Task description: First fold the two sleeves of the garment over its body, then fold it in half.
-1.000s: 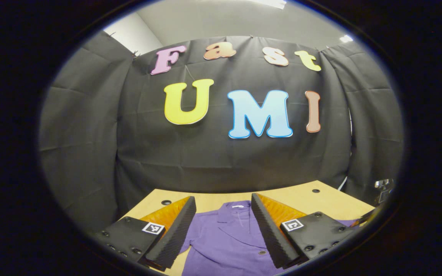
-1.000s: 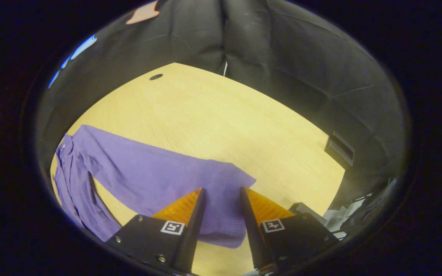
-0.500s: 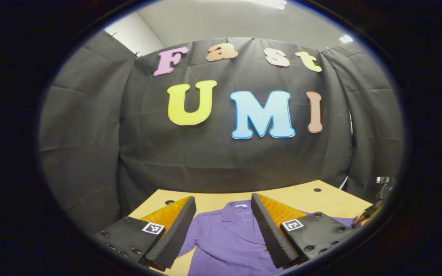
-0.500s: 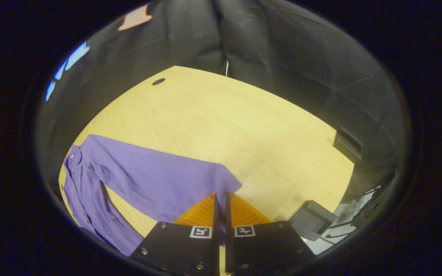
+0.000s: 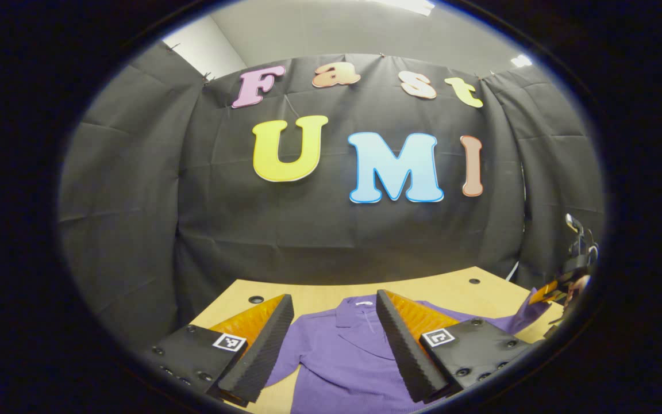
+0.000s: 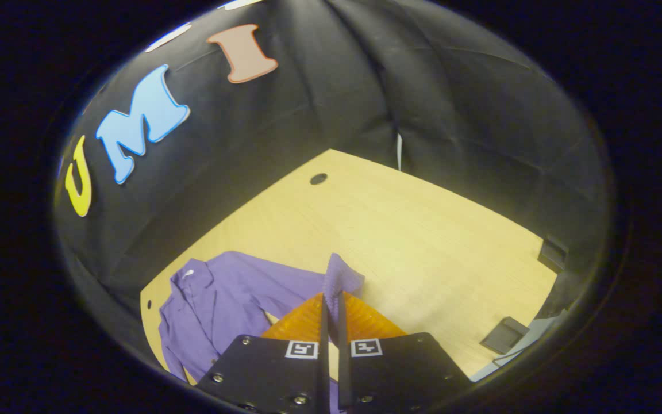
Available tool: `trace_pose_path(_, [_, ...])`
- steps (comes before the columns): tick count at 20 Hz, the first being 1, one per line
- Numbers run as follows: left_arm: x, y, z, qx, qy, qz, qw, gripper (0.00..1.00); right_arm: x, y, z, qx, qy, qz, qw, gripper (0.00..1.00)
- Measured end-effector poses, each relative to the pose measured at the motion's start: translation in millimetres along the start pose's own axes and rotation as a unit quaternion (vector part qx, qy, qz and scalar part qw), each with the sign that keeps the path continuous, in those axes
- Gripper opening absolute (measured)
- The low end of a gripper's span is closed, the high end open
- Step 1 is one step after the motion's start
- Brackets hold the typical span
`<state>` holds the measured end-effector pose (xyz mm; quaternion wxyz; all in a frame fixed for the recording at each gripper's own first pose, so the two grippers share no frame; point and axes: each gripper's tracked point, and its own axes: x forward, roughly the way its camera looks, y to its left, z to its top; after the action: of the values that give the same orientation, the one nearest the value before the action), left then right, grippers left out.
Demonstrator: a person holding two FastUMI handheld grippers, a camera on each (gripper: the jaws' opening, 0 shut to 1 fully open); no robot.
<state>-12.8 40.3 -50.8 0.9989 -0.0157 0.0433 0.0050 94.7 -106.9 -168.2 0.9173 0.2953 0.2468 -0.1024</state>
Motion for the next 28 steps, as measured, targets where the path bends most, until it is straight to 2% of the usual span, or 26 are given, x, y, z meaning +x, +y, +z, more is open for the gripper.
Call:
trace_pose_path(4, [-7.9,28.9,-1.7,-0.002,-0.006,0.012,1.000,0.99,6.9,71.7,28.8,-0.044,-0.032,0.043,0.998,0.06])
trace_pose_path(11, [-35.9,81.7,-5.9,0.013,-0.007,0.052,0.999,0.99,11.6,178.9,42.3,-0.101,-0.060,0.110,0.987,0.06])
trace_pose_path(14, [-43.6,99.4,-13.5,0.013,0.004,0.069,0.997,0.99,15.4,227.6,25.3,-0.122,-0.051,0.149,0.980,0.06])
trace_pose_path(19, [-59.7,118.2,-23.1,0.001,0.016,0.098,0.995,0.99,22.6,300.9,-20.8,-0.182,-0.018,0.205,0.961,0.06])
trace_pose_path(20, [-62.1,120.9,-25.6,0.001,0.018,0.104,0.994,0.95,23.0,312.5,-32.1,-0.194,-0.009,0.215,0.957,0.06])
trace_pose_path(21, [-65.3,125.1,-28.9,0.000,0.020,0.109,0.994,0.99,23.9,322.9,-43.6,-0.205,0.002,0.225,0.953,0.06])
trace_pose_path(22, [-69.8,128.9,-31.6,-0.001,0.023,0.116,0.993,0.95,27.8,333.6,-55.5,-0.218,0.012,0.231,0.948,0.06])
trace_pose_path(24, [-77.3,135.5,-33.4,-0.004,0.025,0.130,0.991,0.99,32.1,347.2,-79.0,-0.246,0.032,0.241,0.938,0.06])
trace_pose_path(25, [-80.1,138.3,-35.2,-0.006,0.026,0.136,0.990,0.95,35.2,352.9,-90.6,-0.261,0.042,0.243,0.933,0.06])
trace_pose_path(26, [-82.9,139.8,-38.1,-0.009,0.027,0.142,0.989,0.99,39.4,357.9,-101.3,-0.275,0.051,0.245,0.928,0.06])
trace_pose_path(28, [-89.4,142.3,-44.4,-0.016,0.033,0.152,0.988,0.99,49.2,365.3,-125.8,-0.305,0.068,0.247,0.917,0.06])
